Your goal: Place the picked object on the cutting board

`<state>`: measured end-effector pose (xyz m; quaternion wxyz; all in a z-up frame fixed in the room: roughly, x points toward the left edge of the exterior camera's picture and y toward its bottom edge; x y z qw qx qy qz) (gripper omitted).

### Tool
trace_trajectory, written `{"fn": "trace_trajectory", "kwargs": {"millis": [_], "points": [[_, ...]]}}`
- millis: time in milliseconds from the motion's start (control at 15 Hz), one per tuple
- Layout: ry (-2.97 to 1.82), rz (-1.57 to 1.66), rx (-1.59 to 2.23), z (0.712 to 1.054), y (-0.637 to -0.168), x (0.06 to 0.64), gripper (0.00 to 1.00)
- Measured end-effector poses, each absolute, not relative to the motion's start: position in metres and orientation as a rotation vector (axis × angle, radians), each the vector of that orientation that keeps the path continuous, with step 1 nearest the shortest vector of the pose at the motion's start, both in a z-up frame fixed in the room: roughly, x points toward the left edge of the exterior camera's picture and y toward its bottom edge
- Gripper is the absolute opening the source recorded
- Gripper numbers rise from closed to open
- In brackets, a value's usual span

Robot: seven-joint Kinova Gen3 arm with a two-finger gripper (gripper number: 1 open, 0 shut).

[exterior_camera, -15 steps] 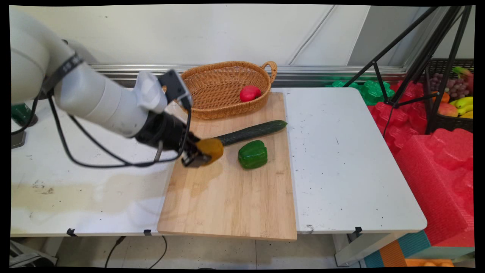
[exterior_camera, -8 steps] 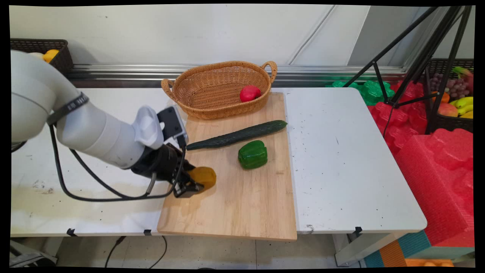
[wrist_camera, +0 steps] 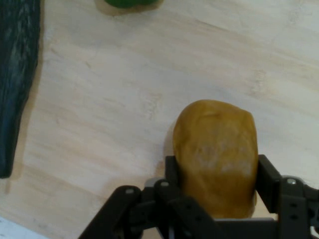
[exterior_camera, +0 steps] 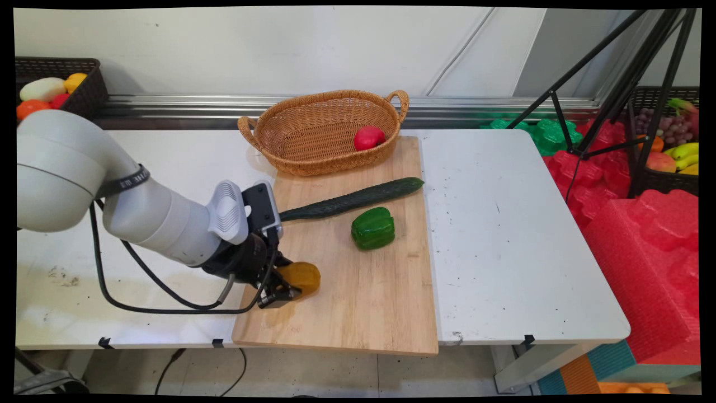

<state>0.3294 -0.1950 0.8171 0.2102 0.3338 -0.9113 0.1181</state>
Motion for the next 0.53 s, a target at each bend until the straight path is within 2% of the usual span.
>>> {"fn": "trace_trajectory", "kwargs": {"millis": [267, 333, 533], "points": [[-2.551, 0.334, 0.884, 0.8089, -0.1979, 0.3295, 0.0], [-2.553, 0.336, 0.875, 0.8081, -0.1984, 0.3295, 1.0], [-2.557, 0.348, 0.845, 0.8078, -0.1999, 0.3304, 1.0]]}}
